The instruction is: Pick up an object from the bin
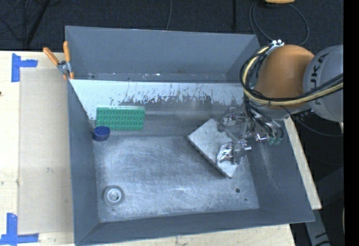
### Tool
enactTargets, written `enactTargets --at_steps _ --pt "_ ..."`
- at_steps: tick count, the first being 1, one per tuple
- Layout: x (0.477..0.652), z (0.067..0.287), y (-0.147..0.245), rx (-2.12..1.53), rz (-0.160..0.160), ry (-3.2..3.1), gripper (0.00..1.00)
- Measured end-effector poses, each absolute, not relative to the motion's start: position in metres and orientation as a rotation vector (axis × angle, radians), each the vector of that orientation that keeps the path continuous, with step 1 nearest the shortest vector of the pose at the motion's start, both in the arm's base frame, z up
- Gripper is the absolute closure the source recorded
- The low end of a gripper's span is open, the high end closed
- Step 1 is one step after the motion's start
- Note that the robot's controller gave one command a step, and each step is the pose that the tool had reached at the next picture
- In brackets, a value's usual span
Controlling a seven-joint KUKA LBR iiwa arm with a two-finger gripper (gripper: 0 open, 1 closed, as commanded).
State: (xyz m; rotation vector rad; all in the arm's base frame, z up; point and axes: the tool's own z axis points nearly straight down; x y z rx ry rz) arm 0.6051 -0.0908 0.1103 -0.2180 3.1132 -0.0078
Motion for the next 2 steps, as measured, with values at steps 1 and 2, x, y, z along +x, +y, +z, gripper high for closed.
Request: enactTargets --at_steps 1,2 --pt "0.606 0.111 -0.091 -0.219 -0.008 3.113 1.00" --pt "0.613 0.229 -0.098 -0.416 -0.004 3.104 1.00"
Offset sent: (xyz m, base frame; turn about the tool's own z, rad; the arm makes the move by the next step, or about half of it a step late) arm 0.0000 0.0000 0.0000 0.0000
